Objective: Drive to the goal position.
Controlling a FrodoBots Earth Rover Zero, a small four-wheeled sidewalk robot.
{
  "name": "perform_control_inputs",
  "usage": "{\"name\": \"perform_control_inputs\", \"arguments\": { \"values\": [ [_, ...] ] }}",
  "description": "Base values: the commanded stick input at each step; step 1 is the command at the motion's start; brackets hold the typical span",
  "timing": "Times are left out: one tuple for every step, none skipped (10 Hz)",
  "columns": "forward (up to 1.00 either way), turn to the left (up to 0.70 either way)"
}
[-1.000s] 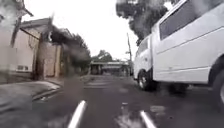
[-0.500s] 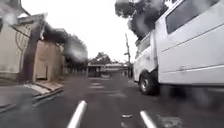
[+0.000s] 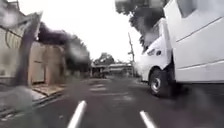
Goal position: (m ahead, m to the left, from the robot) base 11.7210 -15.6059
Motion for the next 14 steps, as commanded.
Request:
{"name": "perform_control_inputs", "arguments": {
  "values": [
    [1.0,-0.37],
    [1.0,-0.3],
    [1.0,-0.32],
    [1.0,-0.04],
    [1.0,0.04],
    [1.0,0.0],
    [1.0,0.0],
    [1.0,0.05],
    [1.0,0.19],
    [1.0,0.04],
    [1.0,0.0],
    [1.0,0.09],
    [1.0,-0.37],
    [1.0,-0.31]
  ]
}}
